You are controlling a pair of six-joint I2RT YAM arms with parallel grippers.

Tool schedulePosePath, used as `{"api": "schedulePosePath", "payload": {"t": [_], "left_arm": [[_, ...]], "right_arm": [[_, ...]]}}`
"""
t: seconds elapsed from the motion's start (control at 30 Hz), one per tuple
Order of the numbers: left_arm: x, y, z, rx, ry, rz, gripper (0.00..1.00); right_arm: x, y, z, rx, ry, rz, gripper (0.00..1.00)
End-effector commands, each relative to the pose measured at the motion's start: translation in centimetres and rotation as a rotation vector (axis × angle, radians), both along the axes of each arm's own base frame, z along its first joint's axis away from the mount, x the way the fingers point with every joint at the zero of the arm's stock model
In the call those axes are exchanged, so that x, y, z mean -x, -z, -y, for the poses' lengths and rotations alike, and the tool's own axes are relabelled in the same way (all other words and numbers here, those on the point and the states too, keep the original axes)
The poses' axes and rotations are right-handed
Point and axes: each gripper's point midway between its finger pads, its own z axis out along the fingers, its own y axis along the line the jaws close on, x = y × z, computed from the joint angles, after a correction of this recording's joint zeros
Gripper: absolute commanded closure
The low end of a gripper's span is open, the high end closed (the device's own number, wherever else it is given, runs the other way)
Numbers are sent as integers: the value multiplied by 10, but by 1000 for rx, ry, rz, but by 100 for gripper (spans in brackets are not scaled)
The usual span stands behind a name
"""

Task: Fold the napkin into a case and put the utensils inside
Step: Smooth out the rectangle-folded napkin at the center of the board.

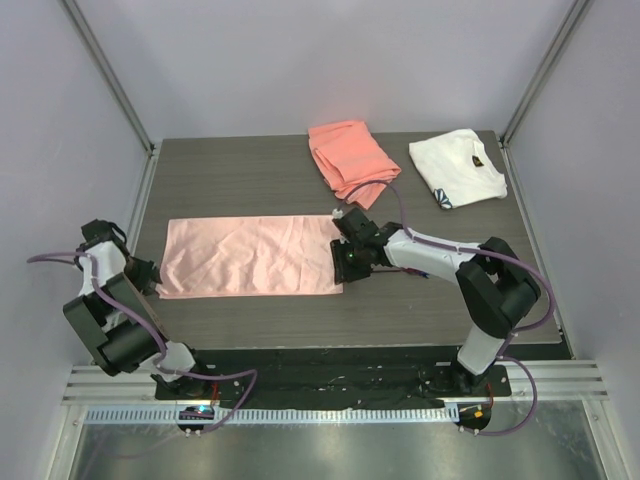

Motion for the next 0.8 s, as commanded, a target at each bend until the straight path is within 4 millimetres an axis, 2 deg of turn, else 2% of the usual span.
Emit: {"api": "schedulePosePath", "payload": {"t": [0.0, 0.1, 0.23, 0.33, 0.53, 0.77], "left_arm": [[-4, -16, -2, -52, 18, 76, 69], [-2, -16, 2, -46, 40, 87, 69], [-1, -8, 13, -1, 58, 91, 77], [-5, -9, 17, 22, 69, 105, 78], [-8, -10, 23, 24, 79, 118, 80], [-8, -16, 21, 9, 73, 119, 79]], "right_arm": [[-5, -18, -2, 59, -28, 90, 62], [-5, -12, -3, 100, -30, 115, 65], [-7, -10, -4, 104, -26, 124, 69], [-3, -8, -5, 104, -28, 109, 71], [-1, 3, -13, 85, -39, 84, 74], [0, 13, -16, 99, -44, 76, 75]]}}
